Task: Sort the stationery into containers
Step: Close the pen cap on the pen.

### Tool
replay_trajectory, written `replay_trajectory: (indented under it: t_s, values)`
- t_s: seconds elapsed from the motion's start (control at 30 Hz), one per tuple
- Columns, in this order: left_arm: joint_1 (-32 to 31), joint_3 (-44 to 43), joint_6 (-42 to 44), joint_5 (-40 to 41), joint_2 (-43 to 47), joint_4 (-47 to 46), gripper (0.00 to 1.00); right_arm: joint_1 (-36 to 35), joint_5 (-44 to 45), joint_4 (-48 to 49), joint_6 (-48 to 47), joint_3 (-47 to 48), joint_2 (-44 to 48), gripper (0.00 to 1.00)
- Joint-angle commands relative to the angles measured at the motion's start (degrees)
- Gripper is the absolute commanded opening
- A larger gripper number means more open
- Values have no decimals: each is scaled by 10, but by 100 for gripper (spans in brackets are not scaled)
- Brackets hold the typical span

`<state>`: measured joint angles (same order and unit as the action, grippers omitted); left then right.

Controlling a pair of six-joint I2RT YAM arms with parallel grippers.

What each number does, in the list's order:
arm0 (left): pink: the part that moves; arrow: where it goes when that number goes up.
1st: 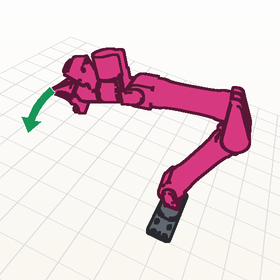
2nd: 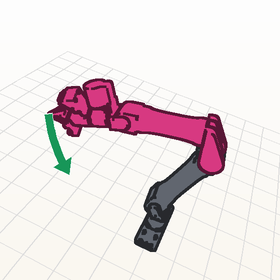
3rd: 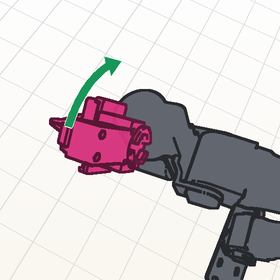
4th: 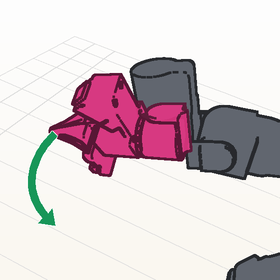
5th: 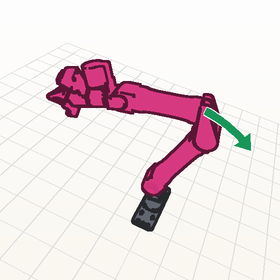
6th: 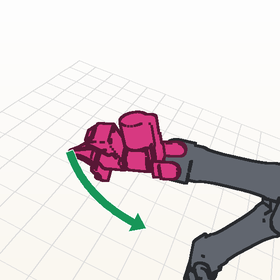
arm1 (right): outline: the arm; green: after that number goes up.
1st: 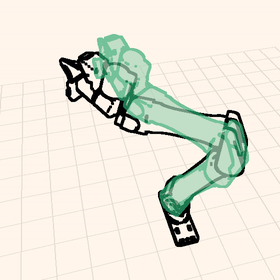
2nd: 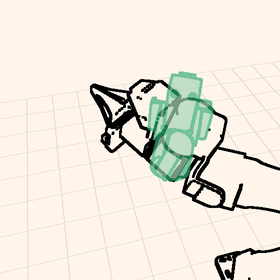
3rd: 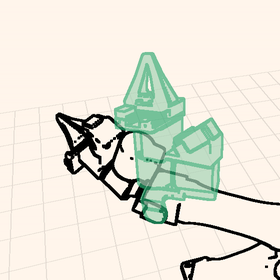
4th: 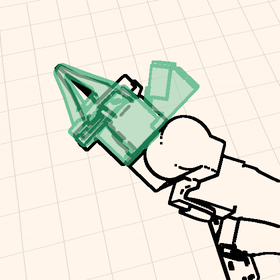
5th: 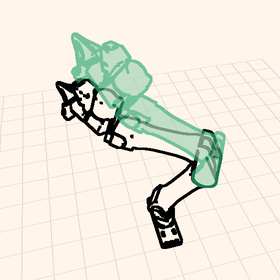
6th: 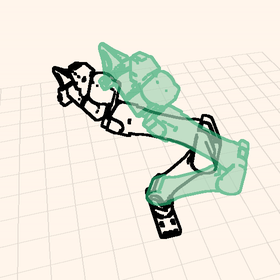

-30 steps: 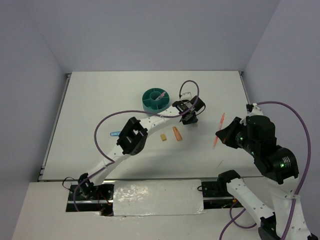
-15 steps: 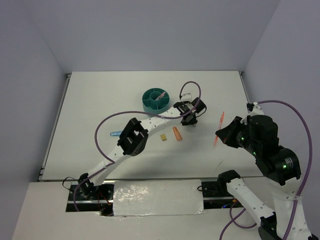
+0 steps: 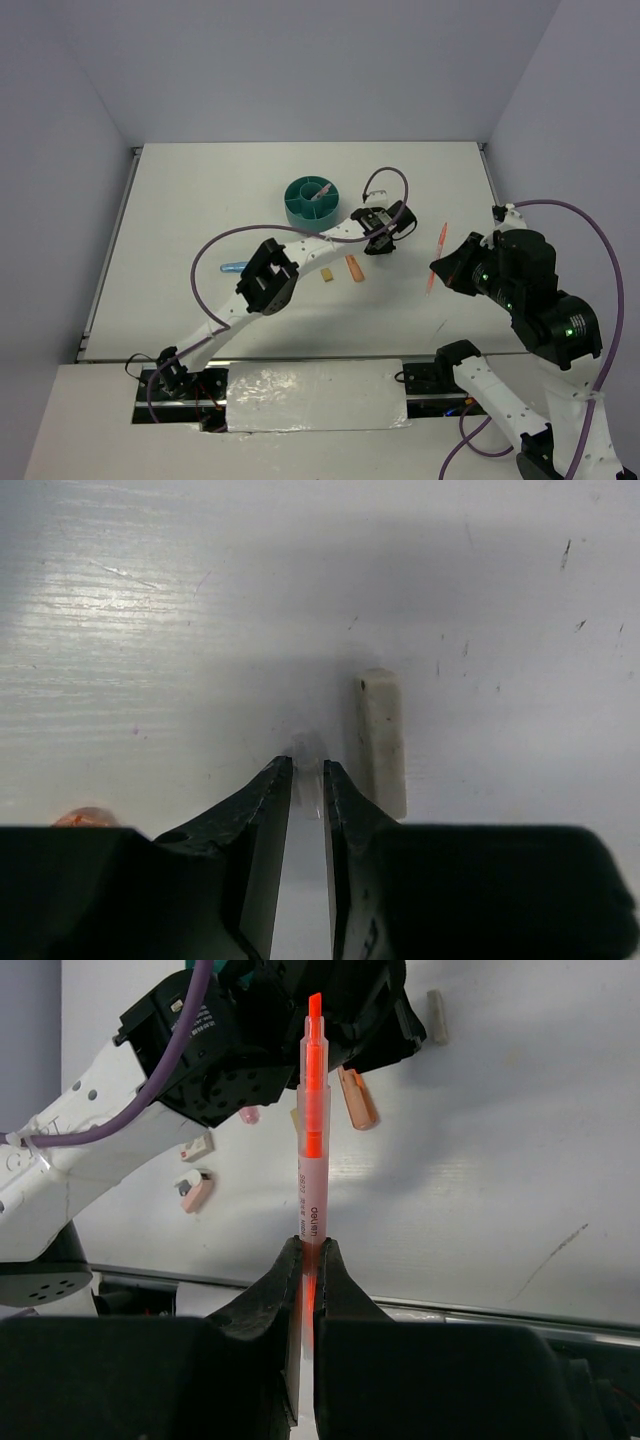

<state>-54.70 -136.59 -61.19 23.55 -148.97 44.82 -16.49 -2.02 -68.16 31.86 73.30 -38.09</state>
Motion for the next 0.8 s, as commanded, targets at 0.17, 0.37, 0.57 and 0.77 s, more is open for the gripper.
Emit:
replay_trajectory:
  t_s: [0.17,0.37,0.57,0.77]
  values:
    - [-22,80,12,-25,-19,120,33,1,-14,27,-3,22,-4,0]
    - [-19,77,28,-34,-34,103,35,2,-22,32,0,11,2,0]
    - [6,70,61,-46,-38,67,42,2,-28,28,0,6,6,0]
    - [13,50,78,-33,-51,74,42,2,-26,25,0,7,8,0]
